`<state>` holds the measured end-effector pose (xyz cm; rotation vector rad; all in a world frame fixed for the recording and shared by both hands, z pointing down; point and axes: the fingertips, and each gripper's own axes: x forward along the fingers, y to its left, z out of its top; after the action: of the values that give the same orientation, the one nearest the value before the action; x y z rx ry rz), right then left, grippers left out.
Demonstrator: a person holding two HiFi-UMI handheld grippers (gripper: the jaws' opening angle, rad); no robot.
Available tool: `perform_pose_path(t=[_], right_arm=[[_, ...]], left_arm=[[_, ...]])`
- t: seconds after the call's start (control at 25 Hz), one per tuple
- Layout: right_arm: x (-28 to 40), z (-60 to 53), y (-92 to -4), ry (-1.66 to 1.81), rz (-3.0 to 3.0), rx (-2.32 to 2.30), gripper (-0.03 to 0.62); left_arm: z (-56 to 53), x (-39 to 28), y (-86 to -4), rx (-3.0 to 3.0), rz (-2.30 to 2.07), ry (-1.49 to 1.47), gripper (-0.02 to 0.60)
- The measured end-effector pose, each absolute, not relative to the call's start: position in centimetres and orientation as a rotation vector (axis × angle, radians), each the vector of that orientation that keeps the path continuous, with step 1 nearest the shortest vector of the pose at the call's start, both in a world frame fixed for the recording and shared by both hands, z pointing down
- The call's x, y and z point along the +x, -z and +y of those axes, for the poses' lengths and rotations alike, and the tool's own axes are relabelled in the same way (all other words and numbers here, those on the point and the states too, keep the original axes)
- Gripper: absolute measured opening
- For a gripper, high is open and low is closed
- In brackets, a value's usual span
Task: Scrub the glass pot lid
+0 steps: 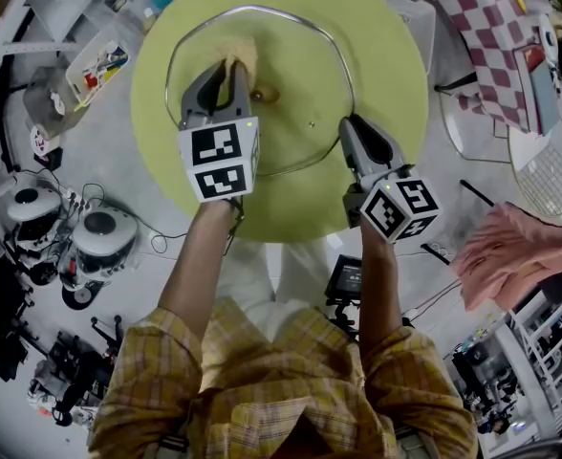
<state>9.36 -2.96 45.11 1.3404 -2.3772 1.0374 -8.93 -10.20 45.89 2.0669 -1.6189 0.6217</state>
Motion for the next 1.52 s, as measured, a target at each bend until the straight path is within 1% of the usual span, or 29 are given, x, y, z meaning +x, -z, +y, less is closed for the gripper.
perform_pose_path(t=[0.4,0.64,1.28,1.52], right_arm=[[9.6,-3.1,-45.0,-1.028,-2.382,1.346,0.067],[9.5,-3.1,-44.8,-1.032,-2.404,1.358,0.067],[10.0,-3.2,-44.9,-1.007,-2.408,1.376,0.064],[9.9,-3.1,-45.0,-1.008,-2.403,1.382,0.064]], left_arm=[[-10.1,-5.3,-45.7,2.127,-1.538,-0.614,0.043],[-10.1,-4.5,-45.6,2.134,-1.518,-0.581,0.043],[-7.9,2.1,-45.2,2.257,-1.345,-0.573,0.043],[-7.3,3.1,-45.2,2.263,-1.324,-0.563,0.043]])
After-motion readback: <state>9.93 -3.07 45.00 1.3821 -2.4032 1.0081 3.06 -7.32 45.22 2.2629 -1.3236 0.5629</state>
